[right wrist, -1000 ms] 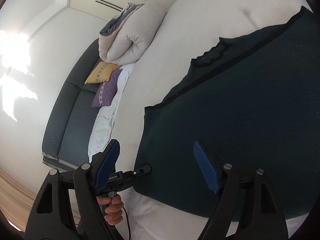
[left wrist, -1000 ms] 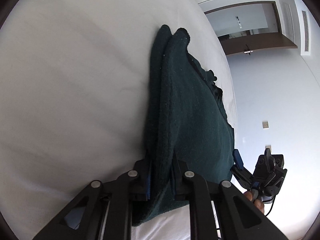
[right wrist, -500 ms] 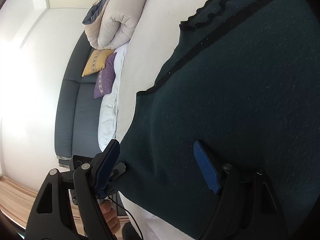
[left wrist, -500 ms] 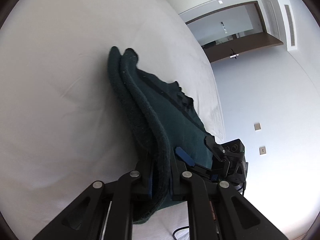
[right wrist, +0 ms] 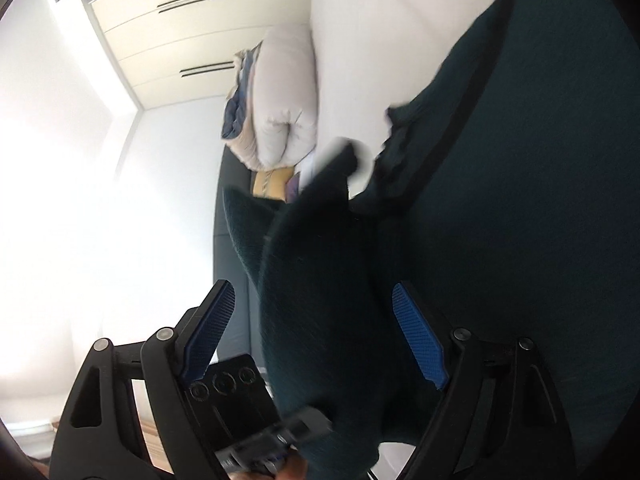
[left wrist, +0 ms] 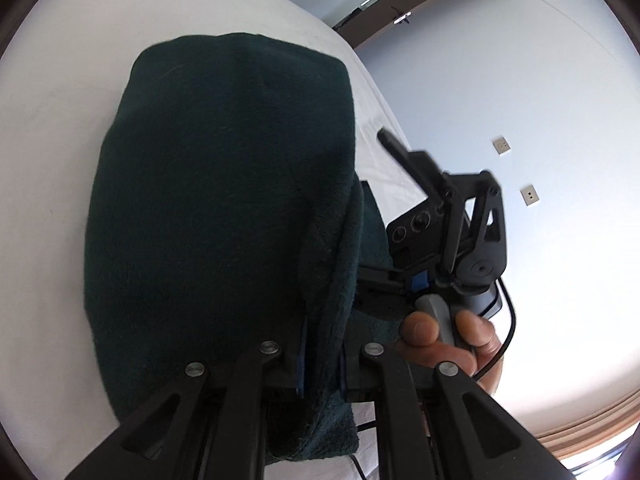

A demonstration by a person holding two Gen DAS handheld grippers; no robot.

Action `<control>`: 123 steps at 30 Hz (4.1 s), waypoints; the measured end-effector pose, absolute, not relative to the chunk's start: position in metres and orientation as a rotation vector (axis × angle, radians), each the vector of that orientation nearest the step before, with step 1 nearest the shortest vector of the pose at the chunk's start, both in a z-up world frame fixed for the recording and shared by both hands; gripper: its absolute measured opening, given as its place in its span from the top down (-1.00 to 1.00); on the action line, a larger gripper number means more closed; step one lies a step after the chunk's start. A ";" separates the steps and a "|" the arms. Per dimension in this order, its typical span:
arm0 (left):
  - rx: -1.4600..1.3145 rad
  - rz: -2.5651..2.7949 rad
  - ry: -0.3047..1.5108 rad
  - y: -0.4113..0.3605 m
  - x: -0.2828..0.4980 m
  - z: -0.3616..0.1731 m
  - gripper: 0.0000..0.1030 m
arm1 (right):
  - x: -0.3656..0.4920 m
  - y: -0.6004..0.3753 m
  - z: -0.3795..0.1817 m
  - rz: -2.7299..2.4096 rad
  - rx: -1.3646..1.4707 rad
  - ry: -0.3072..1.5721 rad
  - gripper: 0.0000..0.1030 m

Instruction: Fold small clothes

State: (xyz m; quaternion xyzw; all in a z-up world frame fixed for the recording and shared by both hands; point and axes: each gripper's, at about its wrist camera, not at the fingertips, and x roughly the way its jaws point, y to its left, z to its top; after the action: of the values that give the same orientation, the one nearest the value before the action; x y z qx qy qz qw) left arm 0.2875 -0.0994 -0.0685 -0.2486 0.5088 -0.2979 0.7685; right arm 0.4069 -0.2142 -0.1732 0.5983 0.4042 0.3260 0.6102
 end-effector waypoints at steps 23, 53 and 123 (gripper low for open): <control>-0.357 -0.699 1.062 -0.145 0.269 -0.057 0.77 | 0.465 -0.288 -0.106 0.552 0.844 1.030 0.73; -0.331 -0.626 0.921 -0.051 0.259 -0.047 -0.32 | 0.341 -0.387 -0.103 0.407 0.725 1.049 0.75; -0.050 -0.585 0.952 -0.120 0.271 -0.073 -0.35 | 0.234 -0.405 -0.134 0.552 0.874 1.095 0.69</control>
State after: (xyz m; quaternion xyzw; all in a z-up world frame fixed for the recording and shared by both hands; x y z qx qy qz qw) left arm 0.2713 -0.1199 -0.0731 -0.0238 0.4517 -0.2776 0.8476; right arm 0.2343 -0.4049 -0.1342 0.3968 0.4974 0.2506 0.7296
